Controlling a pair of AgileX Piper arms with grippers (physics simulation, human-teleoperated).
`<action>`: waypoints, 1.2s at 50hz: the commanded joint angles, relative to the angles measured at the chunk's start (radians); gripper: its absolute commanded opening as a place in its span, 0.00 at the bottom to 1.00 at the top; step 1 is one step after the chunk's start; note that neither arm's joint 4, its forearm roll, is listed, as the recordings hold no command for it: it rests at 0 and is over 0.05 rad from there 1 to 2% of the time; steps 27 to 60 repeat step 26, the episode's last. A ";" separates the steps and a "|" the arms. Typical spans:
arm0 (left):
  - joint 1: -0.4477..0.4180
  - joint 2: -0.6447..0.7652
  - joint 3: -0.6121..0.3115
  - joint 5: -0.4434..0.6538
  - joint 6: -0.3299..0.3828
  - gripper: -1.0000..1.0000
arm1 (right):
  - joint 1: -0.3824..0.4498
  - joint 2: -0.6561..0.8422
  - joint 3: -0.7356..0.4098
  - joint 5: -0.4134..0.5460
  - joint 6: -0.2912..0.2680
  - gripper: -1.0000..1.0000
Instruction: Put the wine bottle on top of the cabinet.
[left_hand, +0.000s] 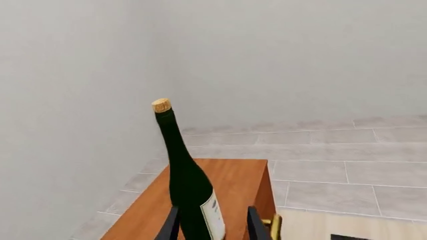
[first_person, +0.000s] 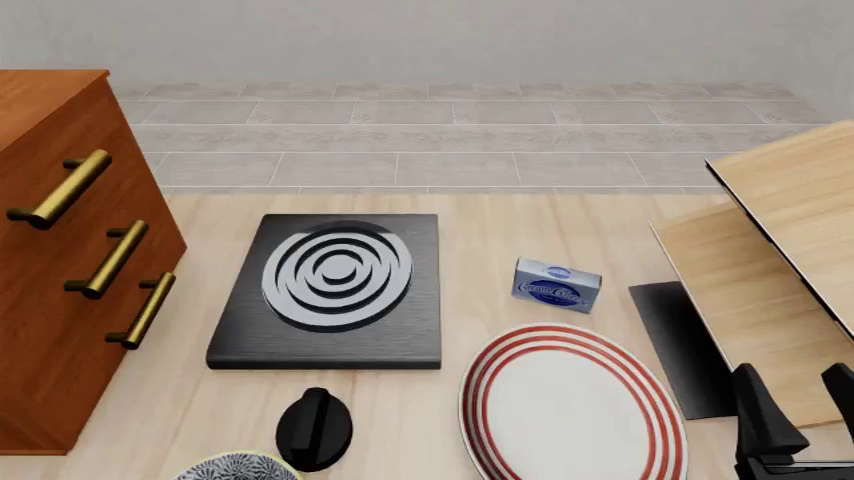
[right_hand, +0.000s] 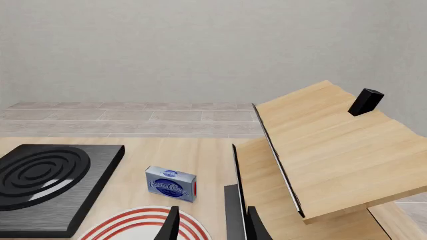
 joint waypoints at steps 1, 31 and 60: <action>-0.022 -0.090 0.078 0.045 -0.027 1.00 | 0.000 0.000 0.000 0.000 0.000 1.00; -0.199 -0.270 0.254 0.095 -0.256 1.00 | 0.000 0.000 0.000 0.000 0.000 1.00; -0.199 -0.270 0.254 0.095 -0.256 1.00 | 0.000 0.000 0.000 0.000 0.000 1.00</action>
